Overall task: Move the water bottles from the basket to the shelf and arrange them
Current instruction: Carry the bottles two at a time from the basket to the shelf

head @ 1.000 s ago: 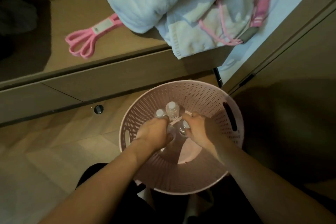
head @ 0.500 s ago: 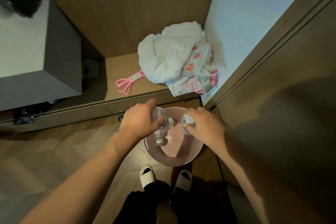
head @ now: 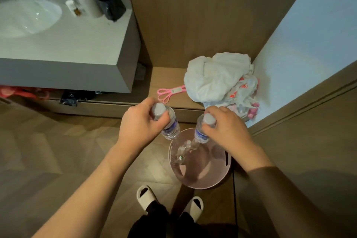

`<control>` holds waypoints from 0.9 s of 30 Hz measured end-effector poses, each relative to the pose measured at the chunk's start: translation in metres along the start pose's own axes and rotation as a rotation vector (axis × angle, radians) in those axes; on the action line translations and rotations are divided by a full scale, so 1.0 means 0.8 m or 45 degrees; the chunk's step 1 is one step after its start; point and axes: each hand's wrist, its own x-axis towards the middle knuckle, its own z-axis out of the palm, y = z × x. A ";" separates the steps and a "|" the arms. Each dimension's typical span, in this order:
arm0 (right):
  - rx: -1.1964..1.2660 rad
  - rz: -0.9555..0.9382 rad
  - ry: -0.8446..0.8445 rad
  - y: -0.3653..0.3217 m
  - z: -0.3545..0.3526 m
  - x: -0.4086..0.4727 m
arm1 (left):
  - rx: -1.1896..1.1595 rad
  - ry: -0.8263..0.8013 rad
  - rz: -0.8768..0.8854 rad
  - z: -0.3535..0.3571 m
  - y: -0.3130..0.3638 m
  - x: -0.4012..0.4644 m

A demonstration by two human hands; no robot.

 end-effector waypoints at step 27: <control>-0.013 -0.895 -0.402 -0.497 0.183 0.119 | 0.027 0.841 -0.730 -0.346 -0.310 -0.086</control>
